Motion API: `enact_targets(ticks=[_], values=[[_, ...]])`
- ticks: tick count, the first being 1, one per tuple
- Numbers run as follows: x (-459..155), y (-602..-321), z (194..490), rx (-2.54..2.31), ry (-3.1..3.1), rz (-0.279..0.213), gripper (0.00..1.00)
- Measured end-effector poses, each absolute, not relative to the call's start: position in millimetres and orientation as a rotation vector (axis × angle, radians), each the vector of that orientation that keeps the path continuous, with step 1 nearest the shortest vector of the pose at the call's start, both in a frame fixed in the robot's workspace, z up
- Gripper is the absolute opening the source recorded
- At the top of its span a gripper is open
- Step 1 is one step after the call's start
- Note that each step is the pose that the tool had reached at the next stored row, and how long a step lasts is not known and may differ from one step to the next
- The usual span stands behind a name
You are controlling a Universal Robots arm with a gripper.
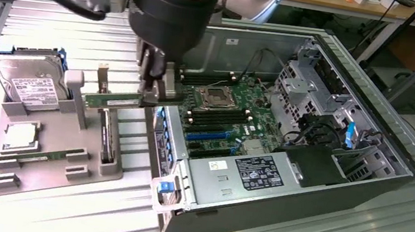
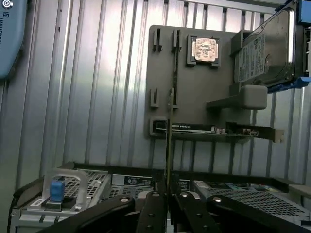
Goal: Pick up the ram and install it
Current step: 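Pick up the ram and move it above insertion slot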
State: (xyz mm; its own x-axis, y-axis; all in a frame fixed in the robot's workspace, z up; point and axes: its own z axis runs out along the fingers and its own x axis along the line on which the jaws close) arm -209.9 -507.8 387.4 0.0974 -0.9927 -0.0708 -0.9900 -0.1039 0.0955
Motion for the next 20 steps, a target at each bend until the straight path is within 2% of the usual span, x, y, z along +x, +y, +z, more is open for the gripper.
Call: enact_targets(ticks=[13, 20], values=[[-116, -506, 387, 2.317, -2.091, -0.198, 0.14], [-64, -468, 378, 2.316, -2.090, -0.196, 0.14]])
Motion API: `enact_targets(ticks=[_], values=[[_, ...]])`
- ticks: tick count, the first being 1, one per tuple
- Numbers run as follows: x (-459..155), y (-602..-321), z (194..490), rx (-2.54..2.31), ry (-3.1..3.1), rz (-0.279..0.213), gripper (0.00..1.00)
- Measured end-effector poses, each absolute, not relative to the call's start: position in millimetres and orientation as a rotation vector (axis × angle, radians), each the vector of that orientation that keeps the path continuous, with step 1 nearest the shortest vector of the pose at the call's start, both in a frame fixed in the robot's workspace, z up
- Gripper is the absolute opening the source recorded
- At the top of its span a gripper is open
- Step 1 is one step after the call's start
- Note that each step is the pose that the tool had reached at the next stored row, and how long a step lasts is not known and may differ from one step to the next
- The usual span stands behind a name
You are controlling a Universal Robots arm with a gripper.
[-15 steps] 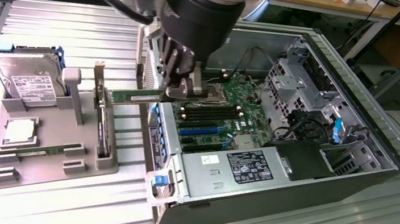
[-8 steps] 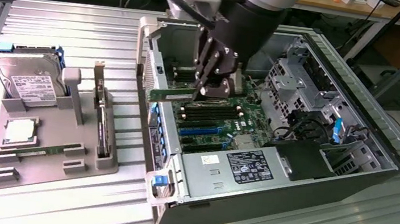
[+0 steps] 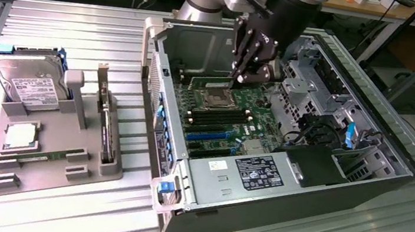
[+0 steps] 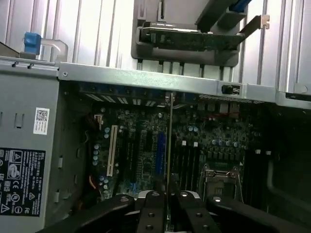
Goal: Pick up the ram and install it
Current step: 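Pick up the ram and move it above insertion slot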
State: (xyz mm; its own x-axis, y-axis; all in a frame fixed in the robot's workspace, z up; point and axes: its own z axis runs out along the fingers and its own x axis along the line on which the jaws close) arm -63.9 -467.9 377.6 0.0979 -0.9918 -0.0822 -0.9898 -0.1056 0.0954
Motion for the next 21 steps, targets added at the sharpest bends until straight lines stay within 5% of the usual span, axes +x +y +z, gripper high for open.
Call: enact_targets(ticks=[8, 21], values=[[-10, -453, 375, 2.309, -2.100, -0.197, 0.14], [-7, -424, 375, 2.282, -2.131, -0.199, 0.14]])
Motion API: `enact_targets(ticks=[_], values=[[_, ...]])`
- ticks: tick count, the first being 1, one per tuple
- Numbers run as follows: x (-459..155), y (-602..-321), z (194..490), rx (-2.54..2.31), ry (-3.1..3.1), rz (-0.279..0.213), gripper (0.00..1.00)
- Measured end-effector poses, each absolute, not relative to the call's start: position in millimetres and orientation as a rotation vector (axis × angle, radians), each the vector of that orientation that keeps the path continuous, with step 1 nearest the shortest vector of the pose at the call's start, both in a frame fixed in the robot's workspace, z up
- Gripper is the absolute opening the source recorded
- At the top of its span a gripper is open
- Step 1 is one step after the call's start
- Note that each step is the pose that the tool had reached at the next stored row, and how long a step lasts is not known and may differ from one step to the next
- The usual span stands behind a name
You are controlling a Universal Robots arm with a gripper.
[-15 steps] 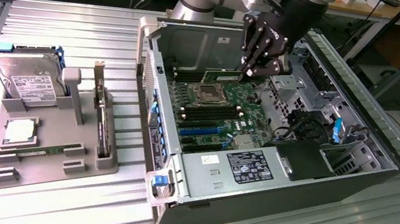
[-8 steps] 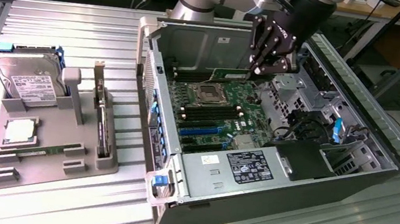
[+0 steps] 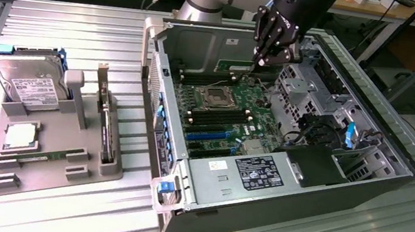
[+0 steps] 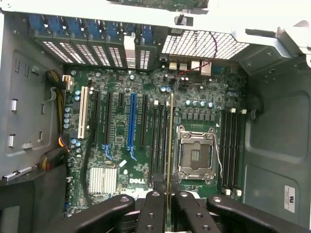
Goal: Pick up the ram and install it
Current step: 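Pick up the ram and move it above insertion slot, then insert the ram into the slot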
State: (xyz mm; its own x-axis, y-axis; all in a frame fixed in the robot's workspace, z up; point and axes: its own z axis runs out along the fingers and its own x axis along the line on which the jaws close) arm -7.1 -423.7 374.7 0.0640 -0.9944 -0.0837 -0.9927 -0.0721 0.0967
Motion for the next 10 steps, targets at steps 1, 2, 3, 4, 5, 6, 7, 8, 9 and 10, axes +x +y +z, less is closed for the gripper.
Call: enact_targets(ticks=[1, 2, 3, 4, 5, 6, 7, 8, 9, 10], values=[[-7.2, -423.6, 374.8, 2.281, -2.131, -0.199, 0.14], [-7.2, -423.6, 374.8, 2.281, -2.131, -0.199, 0.14], [-7.2, -423.6, 374.8, 2.281, -2.131, -0.199, 0.14], [-7.2, -423.6, 374.8, 2.281, -2.131, -0.199, 0.14], [-7.2, -423.6, 374.8, 2.281, -2.131, -0.199, 0.14], [-7.2, -423.6, 374.8, 2.281, -2.131, -0.199, 0.14], [-7.2, -423.6, 374.7, 2.281, -2.131, -0.199, 0.14], [-7.2, -423.6, 374.8, 2.281, -2.131, -0.199, 0.14], [-7.2, -423.6, 374.8, 2.281, -2.131, -0.199, 0.14], [-7.1, -423.6, 374.8, 2.281, -2.130, -0.199, 0.14]])
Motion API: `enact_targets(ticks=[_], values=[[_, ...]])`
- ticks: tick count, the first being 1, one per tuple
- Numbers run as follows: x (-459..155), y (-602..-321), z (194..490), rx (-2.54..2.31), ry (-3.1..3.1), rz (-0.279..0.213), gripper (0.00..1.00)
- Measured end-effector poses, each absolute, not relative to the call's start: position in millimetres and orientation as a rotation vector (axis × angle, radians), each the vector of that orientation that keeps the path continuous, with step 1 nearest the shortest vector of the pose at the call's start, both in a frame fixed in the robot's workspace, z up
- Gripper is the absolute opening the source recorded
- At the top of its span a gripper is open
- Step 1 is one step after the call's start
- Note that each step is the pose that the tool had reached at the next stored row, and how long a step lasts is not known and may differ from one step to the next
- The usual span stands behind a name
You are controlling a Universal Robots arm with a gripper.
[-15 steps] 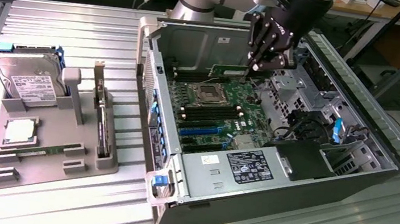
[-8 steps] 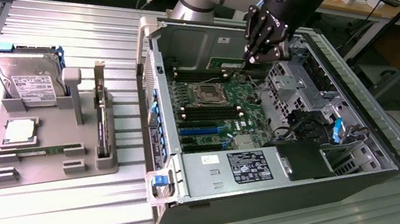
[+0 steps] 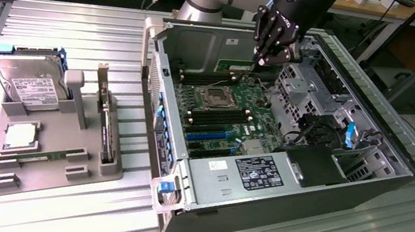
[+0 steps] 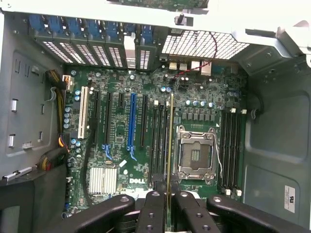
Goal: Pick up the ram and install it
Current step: 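Insert the ram into the slot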
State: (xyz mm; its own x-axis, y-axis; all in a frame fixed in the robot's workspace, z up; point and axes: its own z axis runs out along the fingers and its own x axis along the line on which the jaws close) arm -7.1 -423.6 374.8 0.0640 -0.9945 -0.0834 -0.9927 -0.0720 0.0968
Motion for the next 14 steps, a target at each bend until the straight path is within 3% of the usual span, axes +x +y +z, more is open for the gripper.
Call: enact_targets(ticks=[14], values=[[-7, -421, 342, 2.276, -2.127, -0.188, 0.14]])
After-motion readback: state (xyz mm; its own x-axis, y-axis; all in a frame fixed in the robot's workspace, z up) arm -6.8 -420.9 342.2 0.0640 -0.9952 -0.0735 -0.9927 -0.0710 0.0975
